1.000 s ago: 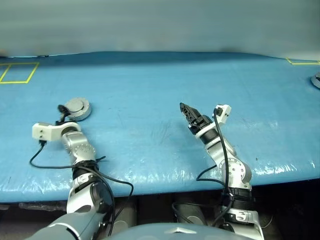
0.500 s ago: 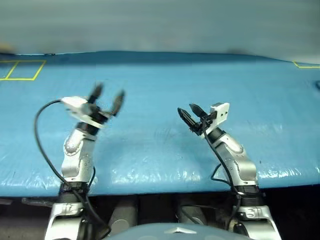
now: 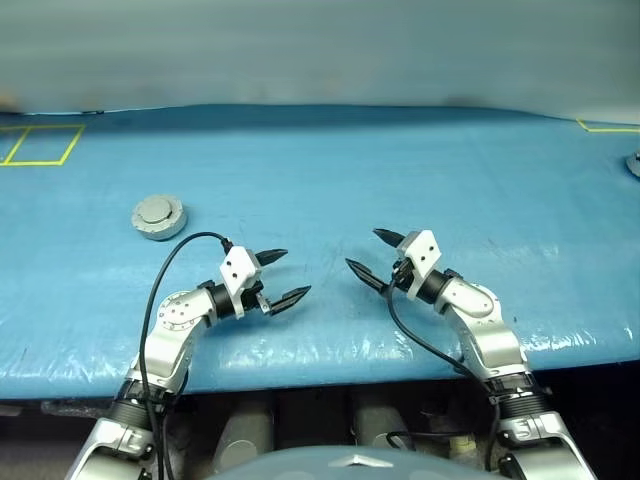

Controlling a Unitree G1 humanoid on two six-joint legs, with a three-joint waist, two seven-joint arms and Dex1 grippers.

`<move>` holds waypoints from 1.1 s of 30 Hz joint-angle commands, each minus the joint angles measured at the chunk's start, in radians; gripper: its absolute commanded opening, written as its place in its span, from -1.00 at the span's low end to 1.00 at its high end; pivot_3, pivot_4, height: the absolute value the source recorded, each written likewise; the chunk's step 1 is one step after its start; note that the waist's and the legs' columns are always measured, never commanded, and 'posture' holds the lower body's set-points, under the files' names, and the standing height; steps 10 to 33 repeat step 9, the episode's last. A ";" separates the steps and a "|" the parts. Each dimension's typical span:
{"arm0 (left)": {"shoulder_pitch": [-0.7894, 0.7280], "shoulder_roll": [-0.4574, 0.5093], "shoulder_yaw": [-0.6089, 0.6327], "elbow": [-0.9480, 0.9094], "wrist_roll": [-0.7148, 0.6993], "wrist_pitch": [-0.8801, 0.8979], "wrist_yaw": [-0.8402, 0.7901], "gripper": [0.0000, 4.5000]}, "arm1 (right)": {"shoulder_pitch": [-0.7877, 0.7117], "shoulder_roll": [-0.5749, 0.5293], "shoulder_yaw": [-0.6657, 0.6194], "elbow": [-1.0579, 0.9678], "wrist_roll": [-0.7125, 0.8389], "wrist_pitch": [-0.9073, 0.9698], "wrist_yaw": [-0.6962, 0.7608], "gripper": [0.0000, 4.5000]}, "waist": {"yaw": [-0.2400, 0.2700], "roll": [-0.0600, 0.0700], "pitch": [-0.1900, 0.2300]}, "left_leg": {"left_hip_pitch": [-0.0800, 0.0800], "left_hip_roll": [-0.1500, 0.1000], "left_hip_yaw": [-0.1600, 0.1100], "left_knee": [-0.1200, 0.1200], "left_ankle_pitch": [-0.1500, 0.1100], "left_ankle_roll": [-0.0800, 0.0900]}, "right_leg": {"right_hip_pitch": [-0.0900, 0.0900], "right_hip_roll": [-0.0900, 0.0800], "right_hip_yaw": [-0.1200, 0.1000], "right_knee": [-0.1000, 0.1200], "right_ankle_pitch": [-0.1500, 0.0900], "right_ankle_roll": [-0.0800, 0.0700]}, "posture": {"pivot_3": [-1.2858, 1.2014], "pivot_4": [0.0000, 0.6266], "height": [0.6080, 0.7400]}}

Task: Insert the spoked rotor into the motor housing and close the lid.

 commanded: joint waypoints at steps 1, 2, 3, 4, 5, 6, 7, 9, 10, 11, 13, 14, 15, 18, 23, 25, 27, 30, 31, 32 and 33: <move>-0.006 -0.005 0.025 -0.031 -0.005 -0.009 -0.002 1.00 | -0.015 0.004 -0.002 0.003 0.000 -0.035 0.017 0.99 | 0.004 0.000 0.000 | 0.000 0.000 0.000 0.000 0.000 0.000 | 0.000 0.000 0.000 0.000 0.000 0.000 | 0.03 -0.52 1.00; -0.003 -0.009 0.028 -0.032 -0.005 -0.014 -0.001 1.00 | -0.017 0.005 0.000 0.010 -0.004 -0.039 0.017 0.99 | 0.005 0.000 0.000 | 0.000 0.000 0.000 0.000 0.000 0.000 | 0.000 0.000 0.000 0.000 0.000 0.000 | 0.03 -0.52 1.00; 0.000 -0.011 0.030 -0.031 -0.002 -0.018 0.002 1.00 | -0.019 0.006 -0.001 0.015 -0.010 -0.045 0.013 0.99 | 0.005 0.000 0.000 | 0.000 0.000 0.000 0.000 0.000 0.000 | 0.000 0.000 0.000 0.000 0.000 0.000 | 0.03 -0.52 1.00; 0.002 -0.011 0.031 -0.030 0.004 -0.022 0.004 1.00 | -0.021 0.007 -0.002 0.020 -0.014 -0.049 0.010 0.99 | 0.006 0.000 0.000 | 0.000 0.000 0.000 0.000 0.000 0.000 | 0.000 0.000 0.000 0.000 0.000 0.000 | 0.03 -0.52 1.00; 0.004 -0.011 0.032 -0.031 0.007 -0.024 0.006 1.00 | -0.022 0.008 -0.003 0.022 -0.015 -0.050 0.008 0.99 | 0.006 0.000 0.000 | 0.000 0.000 0.000 0.000 0.000 0.000 | 0.000 0.000 0.000 0.000 0.000 0.000 | 0.03 -0.52 1.00; 0.006 -0.012 0.035 -0.031 0.010 -0.027 0.010 1.00 | -0.024 0.011 -0.005 0.024 -0.014 -0.049 0.007 0.99 | 0.006 0.000 0.000 | 0.000 0.000 0.000 0.000 0.000 0.000 | 0.000 0.000 0.000 0.000 0.000 0.000 | 0.03 -0.52 1.00; 0.007 -0.013 0.036 -0.031 0.011 -0.028 0.012 1.00 | -0.026 0.011 -0.005 0.029 -0.015 -0.047 0.009 0.99 | 0.005 0.000 0.000 | 0.000 0.000 0.000 0.000 0.000 0.000 | 0.000 0.000 0.000 0.000 0.000 0.000 | 0.03 -0.52 1.00; 0.007 -0.016 0.039 -0.028 0.016 -0.033 0.020 1.00 | -0.032 0.009 0.000 0.042 -0.028 -0.052 0.010 0.99 | 0.005 0.000 0.000 | 0.000 0.000 0.000 0.000 0.000 0.000 | 0.000 0.000 0.000 0.000 0.000 0.000 | 0.03 -0.52 1.00; 0.007 -0.016 0.039 -0.028 0.016 -0.033 0.020 1.00 | -0.032 0.009 0.000 0.042 -0.028 -0.052 0.010 0.99 | 0.005 0.000 0.000 | 0.000 0.000 0.000 0.000 0.000 0.000 | 0.000 0.000 0.000 0.000 0.000 0.000 | 0.03 -0.52 1.00; 0.007 -0.016 0.039 -0.028 0.016 -0.033 0.020 1.00 | -0.032 0.009 0.000 0.042 -0.028 -0.052 0.010 0.99 | 0.005 0.000 0.000 | 0.000 0.000 0.000 0.000 0.000 0.000 | 0.000 0.000 0.000 0.000 0.000 0.000 | 0.03 -0.52 1.00; 0.007 -0.016 0.039 -0.028 0.016 -0.033 0.020 1.00 | -0.032 0.009 0.000 0.042 -0.028 -0.052 0.010 0.99 | 0.005 0.000 0.000 | 0.000 0.000 0.000 0.000 0.000 0.000 | 0.000 0.000 0.000 0.000 0.000 0.000 | 0.03 -0.52 1.00; 0.007 -0.016 0.039 -0.028 0.016 -0.033 0.020 1.00 | -0.032 0.009 0.000 0.042 -0.028 -0.052 0.010 0.99 | 0.005 0.000 0.000 | 0.000 0.000 0.000 0.000 0.000 0.000 | 0.000 0.000 0.000 0.000 0.000 0.000 | 0.03 -0.52 1.00; 0.007 -0.016 0.039 -0.028 0.016 -0.033 0.020 1.00 | -0.032 0.009 0.000 0.042 -0.028 -0.052 0.010 0.99 | 0.005 0.000 0.000 | 0.000 0.000 0.000 0.000 0.000 0.000 | 0.000 0.000 0.000 0.000 0.000 0.000 | 0.03 -0.52 1.00; 0.007 -0.016 0.039 -0.028 0.016 -0.033 0.020 1.00 | -0.032 0.009 0.000 0.042 -0.028 -0.052 0.010 0.99 | 0.005 0.000 0.000 | 0.000 0.000 0.000 0.000 0.000 0.000 | 0.000 0.000 0.000 0.000 0.000 0.000 | 0.03 -0.52 1.00; 0.007 -0.016 0.039 -0.028 0.016 -0.033 0.020 1.00 | -0.032 0.009 0.000 0.042 -0.028 -0.052 0.010 0.99 | 0.005 0.000 0.000 | 0.000 0.000 0.000 0.000 0.000 0.000 | 0.000 0.000 0.000 0.000 0.000 0.000 | 0.03 -0.52 1.00; 0.007 -0.016 0.039 -0.028 0.016 -0.033 0.020 1.00 | -0.032 0.009 0.000 0.042 -0.028 -0.052 0.010 0.99 | 0.005 0.000 0.000 | 0.000 0.000 0.000 0.000 0.000 0.000 | 0.000 0.000 0.000 0.000 0.000 0.000 | 0.03 -0.52 1.00; 0.007 -0.016 0.039 -0.028 0.016 -0.033 0.020 1.00 | -0.032 0.009 0.000 0.042 -0.028 -0.052 0.010 0.99 | 0.005 0.000 0.000 | 0.000 0.000 0.000 0.000 0.000 0.000 | 0.000 0.000 0.000 0.000 0.000 0.000 | 0.03 -0.52 1.00; 0.007 -0.016 0.039 -0.028 0.016 -0.033 0.020 1.00 | -0.032 0.009 0.000 0.042 -0.028 -0.052 0.010 0.99 | 0.005 0.000 0.000 | 0.000 0.000 0.000 0.000 0.000 0.000 | 0.000 0.000 0.000 0.000 0.000 0.000 | 0.03 -0.52 1.00; 0.007 -0.016 0.039 -0.028 0.016 -0.033 0.020 1.00 | -0.032 0.009 0.000 0.042 -0.028 -0.052 0.010 0.99 | 0.005 0.000 0.000 | 0.000 0.000 0.000 0.000 0.000 0.000 | 0.000 0.000 0.000 0.000 0.000 0.000 | 0.03 -0.52 1.00; 0.007 -0.016 0.039 -0.028 0.016 -0.033 0.020 1.00 | -0.032 0.009 0.000 0.042 -0.028 -0.052 0.010 0.99 | 0.005 0.000 0.000 | 0.000 0.000 0.000 0.000 0.000 0.000 | 0.000 0.000 0.000 0.000 0.000 0.000 | 0.03 -0.52 1.00; 0.007 -0.016 0.039 -0.028 0.016 -0.033 0.020 1.00 | -0.032 0.009 0.000 0.042 -0.028 -0.052 0.010 0.99 | 0.005 0.000 0.000 | 0.000 0.000 0.000 0.000 0.000 0.000 | 0.000 0.000 0.000 0.000 0.000 0.000 | 0.03 -0.52 1.00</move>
